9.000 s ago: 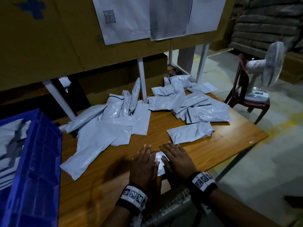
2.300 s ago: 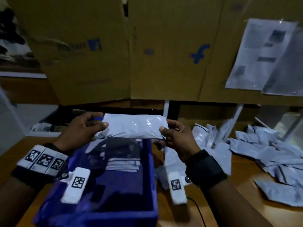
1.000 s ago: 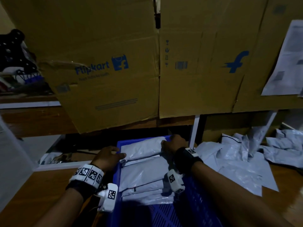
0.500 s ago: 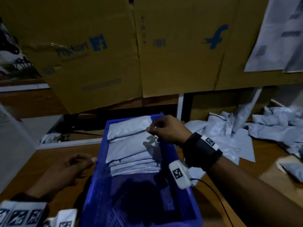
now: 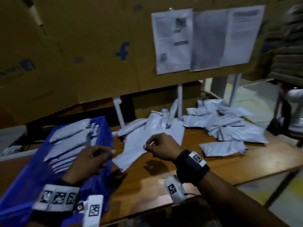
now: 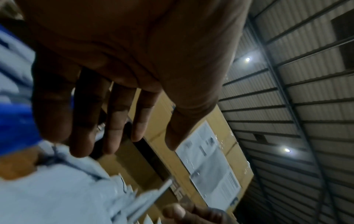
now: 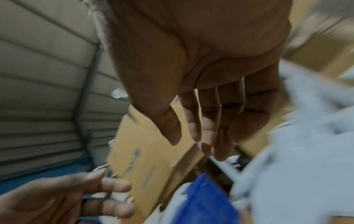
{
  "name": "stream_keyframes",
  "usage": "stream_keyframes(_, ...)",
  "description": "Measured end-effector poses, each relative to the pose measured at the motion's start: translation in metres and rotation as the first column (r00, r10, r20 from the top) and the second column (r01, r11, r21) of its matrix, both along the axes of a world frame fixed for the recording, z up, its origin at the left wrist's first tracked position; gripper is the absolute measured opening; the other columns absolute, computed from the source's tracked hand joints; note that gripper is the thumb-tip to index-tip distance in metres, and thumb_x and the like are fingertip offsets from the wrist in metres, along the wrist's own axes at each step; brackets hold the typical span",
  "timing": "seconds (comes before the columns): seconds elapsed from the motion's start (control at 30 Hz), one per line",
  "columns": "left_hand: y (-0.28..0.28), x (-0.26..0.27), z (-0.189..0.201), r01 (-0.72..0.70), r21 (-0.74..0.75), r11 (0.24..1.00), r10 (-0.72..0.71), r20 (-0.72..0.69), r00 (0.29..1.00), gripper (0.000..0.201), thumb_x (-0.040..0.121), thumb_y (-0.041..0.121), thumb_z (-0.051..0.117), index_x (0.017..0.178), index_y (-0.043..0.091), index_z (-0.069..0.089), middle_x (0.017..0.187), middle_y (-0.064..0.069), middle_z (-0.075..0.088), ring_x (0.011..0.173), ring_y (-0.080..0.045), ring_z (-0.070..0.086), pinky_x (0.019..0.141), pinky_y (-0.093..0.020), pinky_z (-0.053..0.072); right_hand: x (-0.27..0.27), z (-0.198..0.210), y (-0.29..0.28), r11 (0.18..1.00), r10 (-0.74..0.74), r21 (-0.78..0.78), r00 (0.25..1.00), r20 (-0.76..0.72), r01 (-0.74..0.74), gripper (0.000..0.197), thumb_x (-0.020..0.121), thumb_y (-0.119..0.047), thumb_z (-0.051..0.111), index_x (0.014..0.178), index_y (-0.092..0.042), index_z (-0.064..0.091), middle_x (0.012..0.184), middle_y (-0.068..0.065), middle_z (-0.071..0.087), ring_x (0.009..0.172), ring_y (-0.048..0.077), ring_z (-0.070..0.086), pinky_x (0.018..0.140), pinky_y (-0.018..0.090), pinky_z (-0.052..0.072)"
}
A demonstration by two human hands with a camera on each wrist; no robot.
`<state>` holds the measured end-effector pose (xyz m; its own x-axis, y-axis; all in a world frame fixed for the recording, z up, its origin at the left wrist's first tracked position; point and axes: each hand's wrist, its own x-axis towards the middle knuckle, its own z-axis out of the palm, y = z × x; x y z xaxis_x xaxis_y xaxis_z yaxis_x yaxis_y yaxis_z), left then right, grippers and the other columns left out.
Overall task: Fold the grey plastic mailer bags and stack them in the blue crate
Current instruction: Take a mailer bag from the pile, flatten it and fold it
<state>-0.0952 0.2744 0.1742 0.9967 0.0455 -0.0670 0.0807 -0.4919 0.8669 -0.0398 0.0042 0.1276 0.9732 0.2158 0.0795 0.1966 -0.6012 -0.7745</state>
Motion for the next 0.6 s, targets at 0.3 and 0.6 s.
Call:
stream_keyframes(0.3,-0.225,0.034,-0.093,0.169,-0.189,0.967,-0.198,-0.148,0.969,0.027,0.091,0.031,0.076,0.097,0.005,0.073,0.091,-0.024,0.073,0.066,-0.023,0.066,0.054,-0.030,0.046,-0.019,-0.065,-0.179,0.969,-0.248,-0.040,0.966,-0.076,0.246,0.032,0.094,-0.052,0.066,0.070,-0.032,0.063,0.068,-0.009,0.064,0.073,0.015,0.066,0.066,0.035,0.053)
stream_keyframes(0.6,-0.354,0.146,-0.196,0.110,-0.335,0.936,-0.250,-0.410,0.877,0.070,0.075,0.054,0.082,0.124,0.016,0.053,0.107,-0.014,0.066,0.074,-0.025,0.062,0.055,-0.034,0.051,0.012,-0.152,-0.330,0.718,-0.691,-0.108,0.687,-0.223,0.687,0.051,0.092,-0.048,0.069,0.133,-0.018,0.062,0.128,0.011,0.069,0.118,0.028,0.064,0.092,0.033,0.049)
